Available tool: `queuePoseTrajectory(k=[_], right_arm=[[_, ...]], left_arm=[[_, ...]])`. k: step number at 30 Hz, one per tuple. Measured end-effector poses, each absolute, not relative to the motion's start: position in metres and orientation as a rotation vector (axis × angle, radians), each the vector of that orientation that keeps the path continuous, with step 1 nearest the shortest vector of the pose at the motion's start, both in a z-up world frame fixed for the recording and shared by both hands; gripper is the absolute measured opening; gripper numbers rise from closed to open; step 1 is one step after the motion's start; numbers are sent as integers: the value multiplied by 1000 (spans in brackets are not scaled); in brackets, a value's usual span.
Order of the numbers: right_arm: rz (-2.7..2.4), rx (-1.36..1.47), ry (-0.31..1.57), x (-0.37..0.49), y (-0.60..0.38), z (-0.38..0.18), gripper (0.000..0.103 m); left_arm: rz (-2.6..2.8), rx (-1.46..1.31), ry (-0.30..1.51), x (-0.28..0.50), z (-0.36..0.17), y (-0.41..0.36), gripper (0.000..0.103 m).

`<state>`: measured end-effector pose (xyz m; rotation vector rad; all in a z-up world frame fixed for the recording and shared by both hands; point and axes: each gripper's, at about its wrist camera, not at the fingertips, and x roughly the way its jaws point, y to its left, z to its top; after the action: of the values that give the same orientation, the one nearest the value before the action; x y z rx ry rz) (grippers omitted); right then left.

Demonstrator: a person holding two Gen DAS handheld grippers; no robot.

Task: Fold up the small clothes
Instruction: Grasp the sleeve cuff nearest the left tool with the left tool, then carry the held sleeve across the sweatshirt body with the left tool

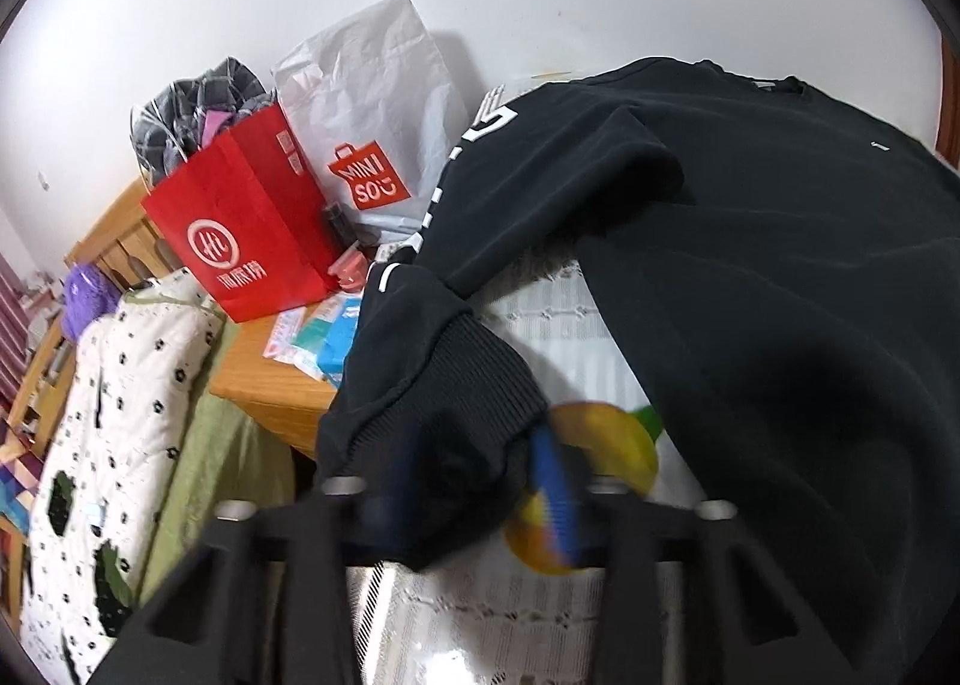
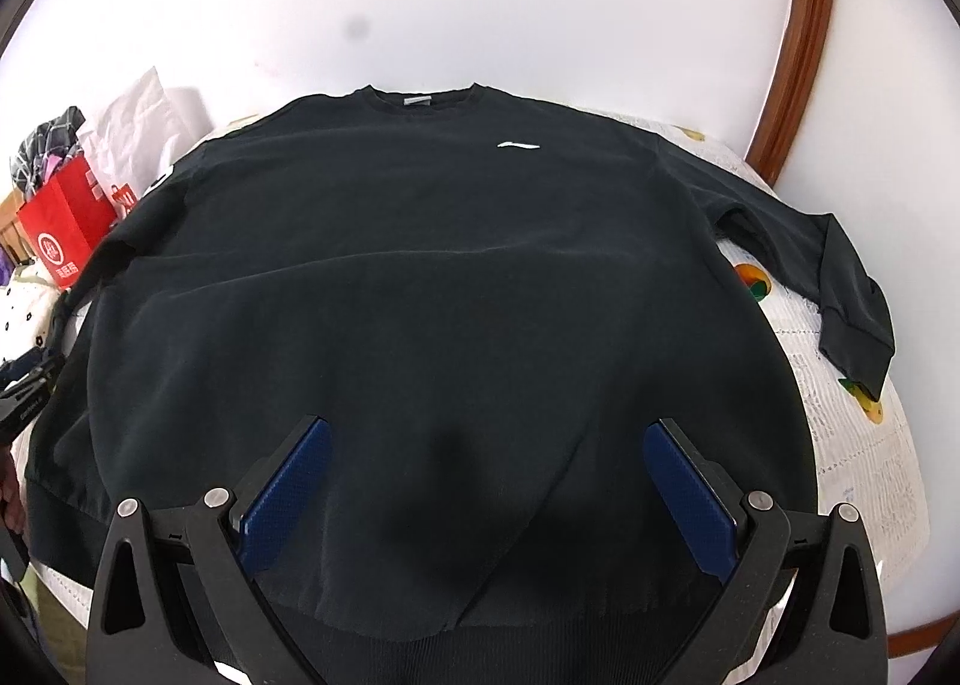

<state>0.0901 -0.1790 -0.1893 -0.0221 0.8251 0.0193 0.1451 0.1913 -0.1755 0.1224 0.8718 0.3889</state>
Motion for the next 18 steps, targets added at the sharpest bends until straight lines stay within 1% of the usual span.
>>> queuePoseTrajectory(k=[1, 6, 10, 18], right_arm=[[19, -21, 828, 91, -180, -190, 102], [22, 2, 828, 94, -192, -190, 102], [21, 36, 817, 95, -206, -185, 102], [-22, 85, 785, 91, -248, -178, 102]], left_arm=[[377, 122, 867, 147, -172, 190, 10], [373, 98, 839, 151, -156, 185, 10], [328, 50, 807, 159, -132, 177, 10], [219, 40, 744, 188, -87, 126, 10]])
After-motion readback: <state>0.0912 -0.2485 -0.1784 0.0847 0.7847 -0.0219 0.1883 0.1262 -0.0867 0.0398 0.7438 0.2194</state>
